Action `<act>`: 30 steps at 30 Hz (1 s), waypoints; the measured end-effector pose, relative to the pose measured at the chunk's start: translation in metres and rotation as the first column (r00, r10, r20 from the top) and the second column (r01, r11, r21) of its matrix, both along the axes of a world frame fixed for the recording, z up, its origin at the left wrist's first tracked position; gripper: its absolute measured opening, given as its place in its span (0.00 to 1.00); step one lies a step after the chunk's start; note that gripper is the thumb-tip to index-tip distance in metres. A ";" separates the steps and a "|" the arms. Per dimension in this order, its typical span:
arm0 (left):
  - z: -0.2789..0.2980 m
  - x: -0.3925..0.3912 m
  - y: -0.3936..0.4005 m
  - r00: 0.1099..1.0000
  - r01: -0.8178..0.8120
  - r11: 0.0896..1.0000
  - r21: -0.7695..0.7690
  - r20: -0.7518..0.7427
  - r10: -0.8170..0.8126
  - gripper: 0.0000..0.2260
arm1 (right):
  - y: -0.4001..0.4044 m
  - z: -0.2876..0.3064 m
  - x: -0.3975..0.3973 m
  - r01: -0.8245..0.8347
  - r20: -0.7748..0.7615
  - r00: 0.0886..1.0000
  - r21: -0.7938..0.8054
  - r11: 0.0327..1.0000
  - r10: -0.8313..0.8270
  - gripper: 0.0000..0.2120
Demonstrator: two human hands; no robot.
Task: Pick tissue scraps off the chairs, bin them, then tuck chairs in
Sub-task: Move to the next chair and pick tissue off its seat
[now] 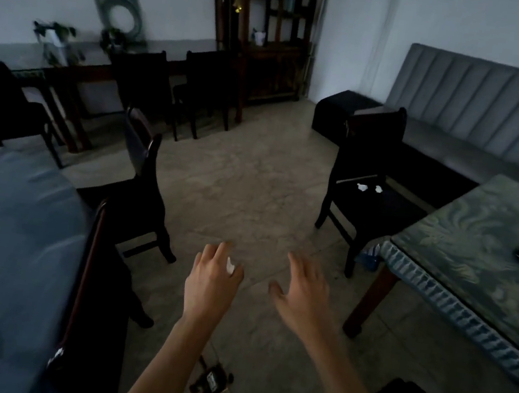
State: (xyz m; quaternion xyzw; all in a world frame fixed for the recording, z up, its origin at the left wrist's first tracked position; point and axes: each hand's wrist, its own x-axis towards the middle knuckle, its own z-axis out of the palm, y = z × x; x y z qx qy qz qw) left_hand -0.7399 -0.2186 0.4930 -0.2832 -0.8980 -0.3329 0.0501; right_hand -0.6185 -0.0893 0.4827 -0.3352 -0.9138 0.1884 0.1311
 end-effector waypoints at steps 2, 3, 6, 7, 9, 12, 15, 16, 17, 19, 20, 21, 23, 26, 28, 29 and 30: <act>0.004 -0.029 0.018 0.998 0.058 0.998 0.017 0.012 -0.058 0.20 | 0.013 0.004 -0.026 0.039 0.009 0.999 0.017 0.999 -0.039 0.36; 0.006 -0.044 0.029 0.996 0.086 0.996 0.023 0.021 -0.087 0.20 | 0.021 0.005 -0.040 0.063 0.007 0.998 0.013 0.998 -0.063 0.36; 0.012 -0.077 0.065 0.987 0.154 0.987 0.039 0.027 -0.155 0.21 | 0.047 0.009 -0.070 0.116 -0.006 0.993 0.000 0.993 -0.116 0.36; 0.015 -0.088 0.078 0.982 0.185 0.982 0.050 0.020 -0.186 0.21 | 0.059 0.009 -0.078 0.130 -0.006 0.991 -0.001 0.992 -0.130 0.36; 0.019 -0.107 0.107 0.969 0.245 0.967 0.065 0.015 -0.247 0.20 | 0.084 0.009 -0.095 0.170 -0.004 0.985 -0.012 0.985 -0.170 0.36; 0.019 -0.137 0.155 0.956 0.292 0.954 0.068 0.021 -0.294 0.19 | 0.126 0.009 -0.118 0.235 -0.024 0.972 -0.031 0.972 -0.236 0.37; 0.013 -0.166 0.213 0.940 0.337 0.938 0.082 0.025 -0.340 0.19 | 0.180 0.004 -0.143 0.275 -0.034 0.961 -0.030 0.961 -0.276 0.37; 0.012 -0.174 0.230 0.935 0.351 0.933 0.081 0.028 -0.354 0.18 | 0.197 0.003 -0.151 0.286 -0.039 0.957 -0.031 0.958 -0.287 0.37; 0.011 -0.184 0.253 0.929 0.366 0.928 0.077 0.028 -0.368 0.18 | 0.218 0.002 -0.160 0.297 -0.048 0.953 -0.031 0.954 -0.298 0.36; 0.010 -0.204 0.299 0.921 0.386 0.920 0.064 0.030 -0.388 0.17 | 0.261 -0.002 -0.177 0.319 -0.058 0.945 -0.041 0.947 -0.321 0.36; 0.010 -0.214 0.324 0.918 0.394 0.918 0.053 0.031 -0.396 0.17 | 0.283 -0.002 -0.186 0.329 -0.065 0.941 -0.048 0.943 -0.332 0.36; 0.011 -0.221 0.345 0.914 0.403 0.914 0.040 0.037 -0.404 0.18 | 0.303 -0.001 -0.194 0.340 -0.068 0.937 -0.052 0.939 -0.343 0.36; 0.013 -0.237 0.392 0.903 0.426 0.904 0.030 0.058 -0.427 0.18 | 0.347 0.001 -0.208 0.373 -0.069 0.924 -0.061 0.926 -0.377 0.36; 0.016 -0.258 0.450 0.890 0.449 0.893 0.034 0.073 -0.450 0.20 | 0.401 0.006 -0.224 0.416 -0.088 0.903 -0.066 0.907 -0.421 0.35; 0.018 -0.271 0.486 0.873 0.479 0.877 0.044 0.083 -0.481 0.20 | 0.434 0.008 -0.234 0.442 -0.092 0.891 -0.056 0.895 -0.445 0.35; 0.018 -0.278 0.503 0.863 0.493 0.868 0.049 0.095 -0.496 0.20 | 0.449 0.008 -0.240 0.454 -0.094 0.885 -0.046 0.890 -0.457 0.34; 0.018 -0.285 0.520 0.855 0.505 0.861 0.053 0.105 -0.508 0.20 | 0.465 0.008 -0.246 0.467 -0.094 0.879 -0.037 0.884 -0.468 0.34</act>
